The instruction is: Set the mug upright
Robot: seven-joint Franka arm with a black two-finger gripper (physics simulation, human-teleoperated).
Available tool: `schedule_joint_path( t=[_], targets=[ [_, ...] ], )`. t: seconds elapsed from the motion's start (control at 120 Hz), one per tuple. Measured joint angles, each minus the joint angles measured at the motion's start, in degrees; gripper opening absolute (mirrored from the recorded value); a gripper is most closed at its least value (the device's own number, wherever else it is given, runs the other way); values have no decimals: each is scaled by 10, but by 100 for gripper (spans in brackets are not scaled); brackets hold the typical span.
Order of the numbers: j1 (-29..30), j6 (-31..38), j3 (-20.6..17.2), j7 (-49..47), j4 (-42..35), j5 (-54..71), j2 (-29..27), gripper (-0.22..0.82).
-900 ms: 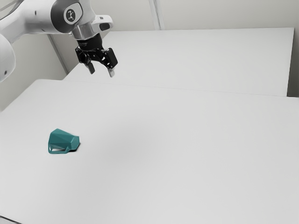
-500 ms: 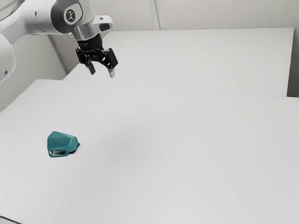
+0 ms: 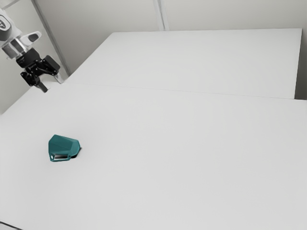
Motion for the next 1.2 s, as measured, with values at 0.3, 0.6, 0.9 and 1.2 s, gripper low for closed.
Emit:
schedule_joint_path(
  t=[0.3, 0.6, 0.9, 1.2],
  targets=[
    [123, -35, 10, 143, 0, -85, 102, 60],
    [157, -18, 7, 253, -82, -99, 122, 60],
    [170, 16, 6, 322, -101, -153, 163, 60],
    [174, 0, 4, 365, -144, -221, 170, 60]
  ],
)
